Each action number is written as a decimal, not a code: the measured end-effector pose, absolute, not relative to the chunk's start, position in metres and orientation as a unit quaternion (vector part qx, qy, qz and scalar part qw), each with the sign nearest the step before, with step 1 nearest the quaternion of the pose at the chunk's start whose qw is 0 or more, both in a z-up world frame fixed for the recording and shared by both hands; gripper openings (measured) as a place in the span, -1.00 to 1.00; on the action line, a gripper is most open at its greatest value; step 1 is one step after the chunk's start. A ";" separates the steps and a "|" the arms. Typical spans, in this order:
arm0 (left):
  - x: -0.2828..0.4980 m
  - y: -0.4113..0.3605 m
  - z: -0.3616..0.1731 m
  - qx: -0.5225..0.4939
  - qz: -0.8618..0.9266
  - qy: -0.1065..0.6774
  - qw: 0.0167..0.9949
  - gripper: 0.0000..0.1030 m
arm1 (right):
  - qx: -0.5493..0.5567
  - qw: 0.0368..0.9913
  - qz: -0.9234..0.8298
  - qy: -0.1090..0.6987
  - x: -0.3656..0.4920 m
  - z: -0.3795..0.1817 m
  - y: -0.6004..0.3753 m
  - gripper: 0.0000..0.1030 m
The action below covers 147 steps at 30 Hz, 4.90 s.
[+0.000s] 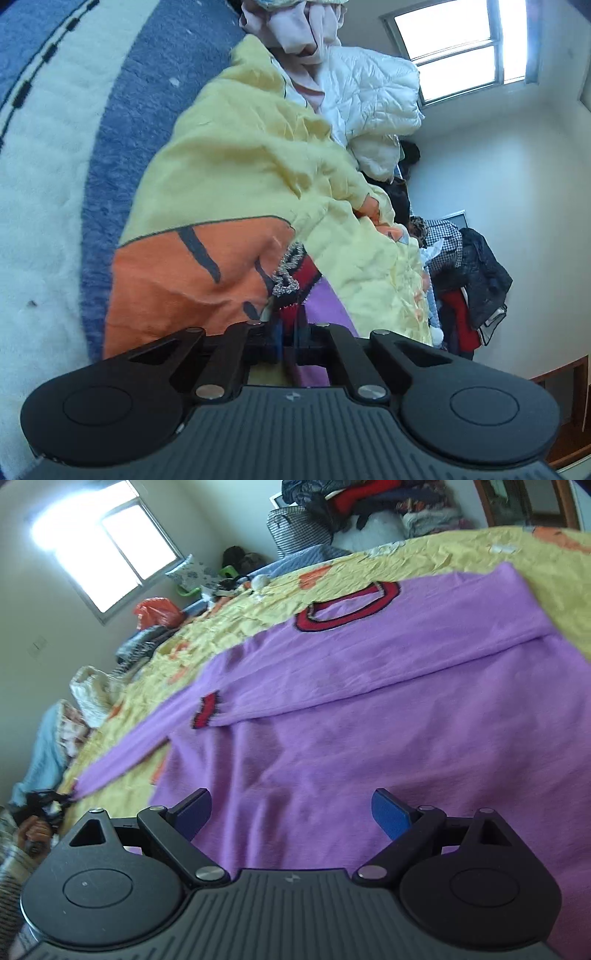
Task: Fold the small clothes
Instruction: 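Carry the sleeve across the sweater body with the left tool and release, then press and smooth the folded sweater side flat with the right tool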
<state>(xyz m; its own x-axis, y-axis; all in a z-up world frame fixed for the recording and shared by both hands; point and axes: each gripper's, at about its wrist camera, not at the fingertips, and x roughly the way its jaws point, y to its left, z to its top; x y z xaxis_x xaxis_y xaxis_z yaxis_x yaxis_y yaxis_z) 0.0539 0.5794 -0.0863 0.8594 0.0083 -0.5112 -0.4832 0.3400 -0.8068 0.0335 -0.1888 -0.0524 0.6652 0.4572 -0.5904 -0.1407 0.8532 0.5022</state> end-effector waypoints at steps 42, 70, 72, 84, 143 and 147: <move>0.247 -0.136 0.003 -0.089 -0.270 0.335 0.898 -0.91 | 0.185 0.909 0.030 0.372 0.021 -0.061 -0.284 0.83; 0.198 -0.052 -0.001 -0.127 -0.263 0.328 0.898 0.82 | 0.147 0.940 0.045 0.306 0.035 -0.033 -0.296 0.87; 0.197 -0.007 -0.002 -0.127 -0.222 0.337 0.906 0.82 | 0.115 0.948 0.057 0.291 0.068 -0.019 -0.292 0.87; 0.224 0.122 -0.054 -0.072 -0.086 0.393 0.913 0.90 | -0.014 0.916 0.117 0.384 0.232 -0.064 -0.241 0.86; 0.052 0.137 -0.074 0.024 -0.034 0.373 0.927 1.00 | -0.027 0.918 0.115 0.378 -0.001 -0.071 -0.259 1.00; 0.030 0.155 -0.070 0.031 -0.029 0.381 0.923 1.00 | -0.043 0.915 0.110 0.386 -0.047 -0.067 -0.288 1.00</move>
